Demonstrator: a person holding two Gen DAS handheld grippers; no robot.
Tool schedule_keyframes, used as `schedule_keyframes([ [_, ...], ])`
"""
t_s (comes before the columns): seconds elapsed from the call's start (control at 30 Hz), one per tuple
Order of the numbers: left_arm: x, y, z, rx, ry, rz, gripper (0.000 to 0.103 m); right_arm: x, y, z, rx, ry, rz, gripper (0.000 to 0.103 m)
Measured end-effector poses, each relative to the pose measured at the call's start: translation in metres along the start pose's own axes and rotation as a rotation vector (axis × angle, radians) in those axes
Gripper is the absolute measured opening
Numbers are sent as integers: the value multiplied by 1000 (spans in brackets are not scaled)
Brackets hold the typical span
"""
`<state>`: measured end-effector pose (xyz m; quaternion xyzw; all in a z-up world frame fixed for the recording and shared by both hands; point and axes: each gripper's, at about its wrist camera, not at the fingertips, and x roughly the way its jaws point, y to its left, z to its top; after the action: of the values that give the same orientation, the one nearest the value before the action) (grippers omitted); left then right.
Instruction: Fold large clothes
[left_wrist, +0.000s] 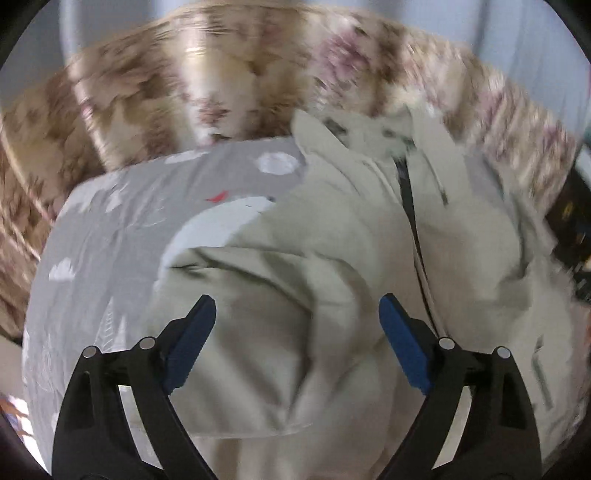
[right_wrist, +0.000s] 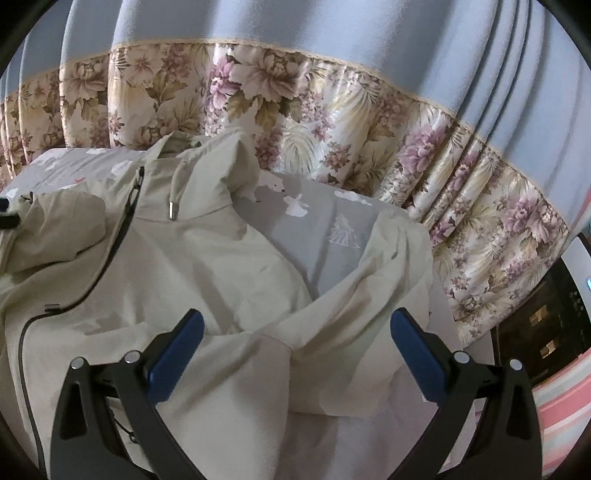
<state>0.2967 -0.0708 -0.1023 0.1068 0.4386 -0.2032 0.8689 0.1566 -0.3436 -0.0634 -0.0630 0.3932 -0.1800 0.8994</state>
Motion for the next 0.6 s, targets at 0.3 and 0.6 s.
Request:
schedule_keyframes([
  [0.3, 19, -42, 15, -78, 0, -144, 6, 10, -11, 3, -21, -16, -46, 101],
  [0.6, -13, -126, 21, 116, -55, -188, 94, 18, -7, 15, -165, -27, -212, 101],
])
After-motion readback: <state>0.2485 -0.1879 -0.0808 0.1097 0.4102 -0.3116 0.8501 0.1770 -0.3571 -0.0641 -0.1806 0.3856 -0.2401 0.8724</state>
